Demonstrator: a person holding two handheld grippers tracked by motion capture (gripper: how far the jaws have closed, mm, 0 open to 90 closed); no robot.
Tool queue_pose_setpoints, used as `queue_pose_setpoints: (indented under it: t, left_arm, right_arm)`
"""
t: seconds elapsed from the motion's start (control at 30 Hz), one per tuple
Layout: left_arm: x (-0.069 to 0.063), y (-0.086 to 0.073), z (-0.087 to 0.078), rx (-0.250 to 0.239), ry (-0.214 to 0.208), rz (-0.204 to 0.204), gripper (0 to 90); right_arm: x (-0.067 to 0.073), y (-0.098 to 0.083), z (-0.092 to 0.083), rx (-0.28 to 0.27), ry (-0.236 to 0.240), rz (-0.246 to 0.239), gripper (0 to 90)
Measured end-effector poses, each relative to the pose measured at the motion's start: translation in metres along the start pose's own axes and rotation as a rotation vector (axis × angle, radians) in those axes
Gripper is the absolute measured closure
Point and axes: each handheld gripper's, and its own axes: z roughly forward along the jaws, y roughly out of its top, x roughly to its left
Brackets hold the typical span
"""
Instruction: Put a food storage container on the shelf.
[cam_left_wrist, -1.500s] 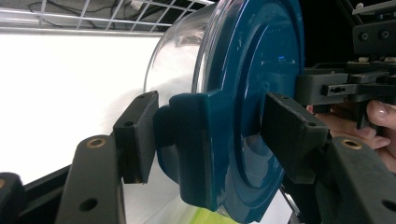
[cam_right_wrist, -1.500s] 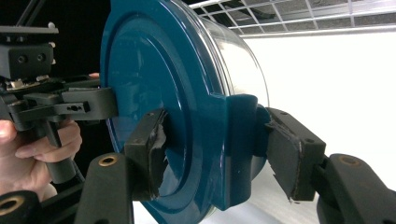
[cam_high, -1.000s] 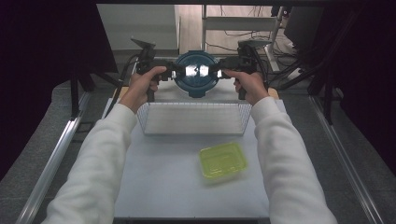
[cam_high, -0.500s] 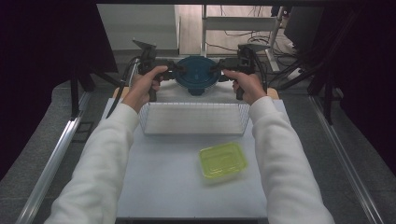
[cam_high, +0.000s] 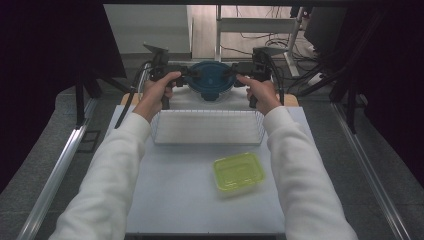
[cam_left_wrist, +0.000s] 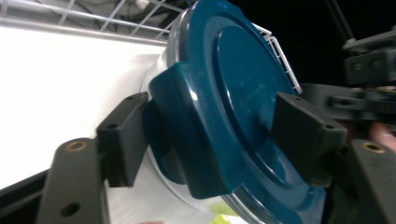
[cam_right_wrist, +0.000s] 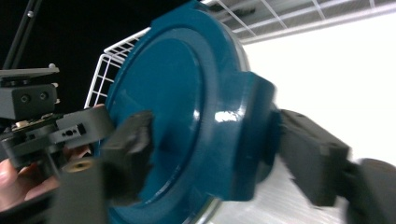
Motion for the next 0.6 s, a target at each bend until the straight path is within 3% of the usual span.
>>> queue_pose_setpoints:
  t: [0.03, 0.13, 0.17, 0.23, 0.27, 0.3, 0.33, 0.37, 0.4, 0.43, 0.5, 0.6]
  left_arm:
    - [-0.003, -0.001, -0.001, -0.017, 0.012, 0.021, 27.1]
    - [-0.009, -0.002, -0.011, -0.046, 0.040, 0.078, 18.4]
    - [-0.009, -0.002, -0.011, -0.046, 0.040, 0.078, 17.1]
    - [-0.016, -0.006, -0.020, -0.053, 0.072, 0.141, 16.3]
    - [-0.018, -0.008, -0.023, -0.060, 0.075, 0.153, 15.9]
    - [-0.023, -0.017, -0.033, -0.085, 0.047, 0.162, 16.2]
    - [-0.027, -0.023, -0.037, -0.098, 0.045, 0.168, 16.0]
    - [-0.029, -0.029, -0.043, -0.099, 0.060, 0.201, 15.7]
    - [-0.029, -0.029, -0.043, -0.099, 0.060, 0.201, 15.8]
    - [-0.032, -0.036, -0.048, -0.103, 0.069, 0.225, 15.8]
    - [-0.036, -0.050, -0.058, -0.110, 0.065, 0.264, 15.9]
    - [-0.042, -0.076, -0.072, -0.116, 0.083, 0.334, 16.5]
  right_arm:
    - [0.003, -0.001, 0.000, -0.010, -0.009, -0.016, 21.3]
    - [0.016, -0.007, -0.009, -0.074, -0.098, -0.121, 12.8]
    - [0.016, -0.007, -0.009, -0.074, -0.098, -0.121, 12.8]
    - [0.021, -0.010, -0.017, -0.096, -0.131, -0.181, 11.3]
    - [0.023, -0.012, -0.021, -0.106, -0.134, -0.210, 11.2]
    - [0.025, -0.018, -0.028, -0.118, -0.125, -0.266, 11.5]
    - [0.026, -0.021, -0.032, -0.115, -0.117, -0.294, 12.3]
    - [0.026, -0.025, -0.037, -0.111, -0.105, -0.324, 13.6]
    - [0.026, -0.030, -0.042, -0.110, -0.098, -0.353, 14.2]
    - [0.026, -0.030, -0.042, -0.110, -0.098, -0.353, 14.2]
    - [0.026, -0.042, -0.053, -0.118, -0.081, -0.401, 16.3]
    - [0.020, -0.074, -0.073, -0.125, -0.040, -0.484, 20.5]
